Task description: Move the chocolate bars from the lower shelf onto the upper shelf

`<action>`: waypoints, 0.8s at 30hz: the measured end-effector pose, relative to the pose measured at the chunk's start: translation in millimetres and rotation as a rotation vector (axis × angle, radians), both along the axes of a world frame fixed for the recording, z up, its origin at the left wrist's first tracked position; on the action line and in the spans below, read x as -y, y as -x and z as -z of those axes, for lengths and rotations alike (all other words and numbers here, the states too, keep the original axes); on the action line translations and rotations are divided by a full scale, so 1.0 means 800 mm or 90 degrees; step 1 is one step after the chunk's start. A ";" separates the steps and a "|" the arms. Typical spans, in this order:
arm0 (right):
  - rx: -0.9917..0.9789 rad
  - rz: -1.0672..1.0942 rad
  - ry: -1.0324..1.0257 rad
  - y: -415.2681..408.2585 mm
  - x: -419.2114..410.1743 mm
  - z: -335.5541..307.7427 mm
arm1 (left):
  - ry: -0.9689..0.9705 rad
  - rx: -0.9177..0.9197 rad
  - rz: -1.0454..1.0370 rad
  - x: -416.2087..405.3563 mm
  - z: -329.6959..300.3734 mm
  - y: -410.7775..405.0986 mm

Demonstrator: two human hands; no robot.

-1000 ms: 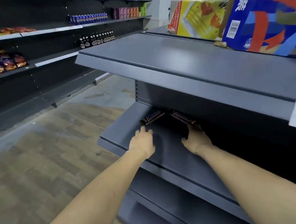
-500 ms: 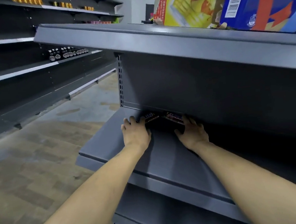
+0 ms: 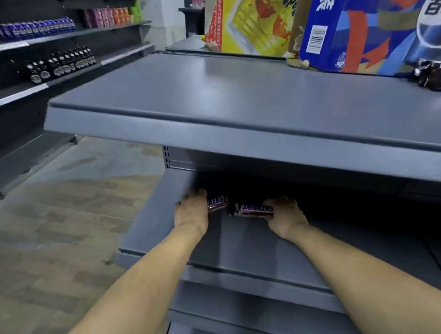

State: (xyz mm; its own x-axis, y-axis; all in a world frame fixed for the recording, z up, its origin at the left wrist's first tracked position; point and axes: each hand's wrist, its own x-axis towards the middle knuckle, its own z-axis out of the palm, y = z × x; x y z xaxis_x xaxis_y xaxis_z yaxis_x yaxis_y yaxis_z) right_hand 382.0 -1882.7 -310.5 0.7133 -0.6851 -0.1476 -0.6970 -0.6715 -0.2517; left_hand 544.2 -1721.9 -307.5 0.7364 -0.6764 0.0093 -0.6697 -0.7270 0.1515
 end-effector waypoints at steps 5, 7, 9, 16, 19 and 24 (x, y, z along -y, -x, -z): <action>-0.012 0.006 -0.054 0.039 -0.024 -0.018 | -0.027 -0.079 0.102 -0.018 -0.010 0.024; 0.005 0.002 -0.052 0.051 -0.041 -0.018 | -0.019 -0.088 0.123 -0.025 -0.010 0.037; 0.010 -0.021 -0.014 0.058 -0.055 -0.016 | 0.007 -0.091 0.143 -0.030 -0.009 0.046; 0.045 -0.020 0.065 0.087 -0.079 -0.018 | 0.057 -0.106 0.201 -0.046 -0.009 0.068; 0.091 0.011 0.087 0.114 -0.086 -0.022 | 0.088 -0.093 0.194 -0.052 -0.011 0.078; 0.128 0.016 0.118 0.167 -0.094 -0.037 | 0.133 -0.080 0.218 -0.052 -0.023 0.108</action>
State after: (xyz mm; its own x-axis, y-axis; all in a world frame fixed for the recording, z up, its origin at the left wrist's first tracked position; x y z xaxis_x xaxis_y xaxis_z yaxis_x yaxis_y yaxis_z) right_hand 248.3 -1807.8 -281.1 0.6977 -0.7054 0.1247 -0.6626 -0.7017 -0.2621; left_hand 457.7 -1680.6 -288.7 0.4730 -0.8758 0.0966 -0.8348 -0.4104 0.3671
